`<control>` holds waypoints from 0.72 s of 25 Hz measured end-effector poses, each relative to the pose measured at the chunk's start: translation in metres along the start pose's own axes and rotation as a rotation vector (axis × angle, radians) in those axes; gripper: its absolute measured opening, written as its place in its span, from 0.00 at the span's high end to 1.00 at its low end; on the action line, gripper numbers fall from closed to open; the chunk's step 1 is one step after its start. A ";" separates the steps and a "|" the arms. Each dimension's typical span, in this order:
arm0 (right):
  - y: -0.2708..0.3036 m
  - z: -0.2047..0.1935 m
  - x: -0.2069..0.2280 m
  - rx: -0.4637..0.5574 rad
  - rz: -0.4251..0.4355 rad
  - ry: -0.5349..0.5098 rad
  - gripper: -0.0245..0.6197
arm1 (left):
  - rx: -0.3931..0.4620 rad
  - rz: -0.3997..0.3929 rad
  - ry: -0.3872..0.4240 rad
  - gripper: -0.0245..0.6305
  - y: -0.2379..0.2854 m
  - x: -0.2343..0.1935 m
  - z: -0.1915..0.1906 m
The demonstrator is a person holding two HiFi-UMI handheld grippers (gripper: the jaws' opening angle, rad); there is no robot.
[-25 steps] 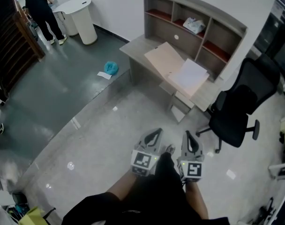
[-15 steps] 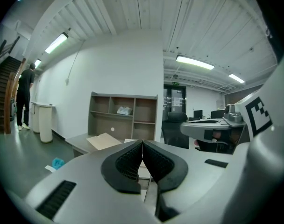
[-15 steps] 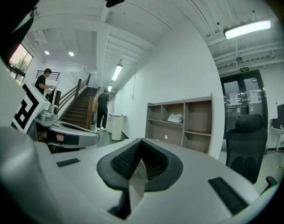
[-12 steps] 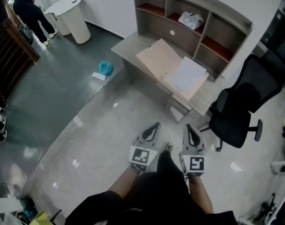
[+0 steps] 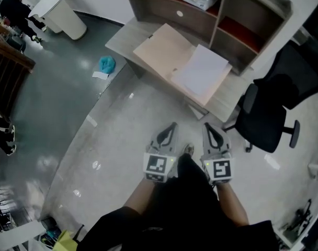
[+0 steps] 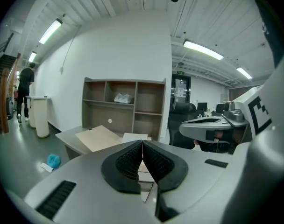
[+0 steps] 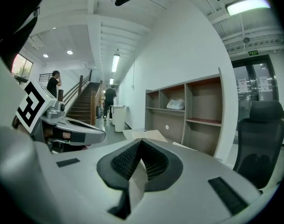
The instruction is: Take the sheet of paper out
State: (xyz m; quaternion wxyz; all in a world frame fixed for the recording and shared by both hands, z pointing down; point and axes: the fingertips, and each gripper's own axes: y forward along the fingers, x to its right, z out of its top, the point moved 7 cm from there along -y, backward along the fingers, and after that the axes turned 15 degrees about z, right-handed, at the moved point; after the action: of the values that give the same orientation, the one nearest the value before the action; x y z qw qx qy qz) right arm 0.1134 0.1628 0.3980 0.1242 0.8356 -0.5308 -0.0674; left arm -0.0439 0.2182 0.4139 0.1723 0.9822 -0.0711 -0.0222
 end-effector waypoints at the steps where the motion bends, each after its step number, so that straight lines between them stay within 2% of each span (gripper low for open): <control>1: 0.003 -0.004 0.009 -0.004 0.006 0.008 0.94 | -0.013 0.000 0.005 0.89 0.010 0.004 -0.001; 6: 0.013 -0.023 0.046 -0.044 0.049 0.051 0.94 | -0.089 0.015 -0.005 0.89 0.045 0.010 -0.007; 11: 0.024 -0.031 0.078 -0.052 0.054 0.096 0.94 | -0.166 0.041 -0.011 0.89 0.071 0.002 -0.009; 18: 0.036 -0.042 0.095 -0.094 0.086 0.150 0.94 | -0.197 0.043 -0.008 0.89 0.100 -0.006 -0.004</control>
State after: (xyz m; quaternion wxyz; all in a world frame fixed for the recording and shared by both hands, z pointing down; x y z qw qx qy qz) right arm 0.1326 0.0683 0.4503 0.2052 0.8080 -0.5518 -0.0242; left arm -0.0630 0.1273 0.4522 0.2683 0.9586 -0.0904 -0.0295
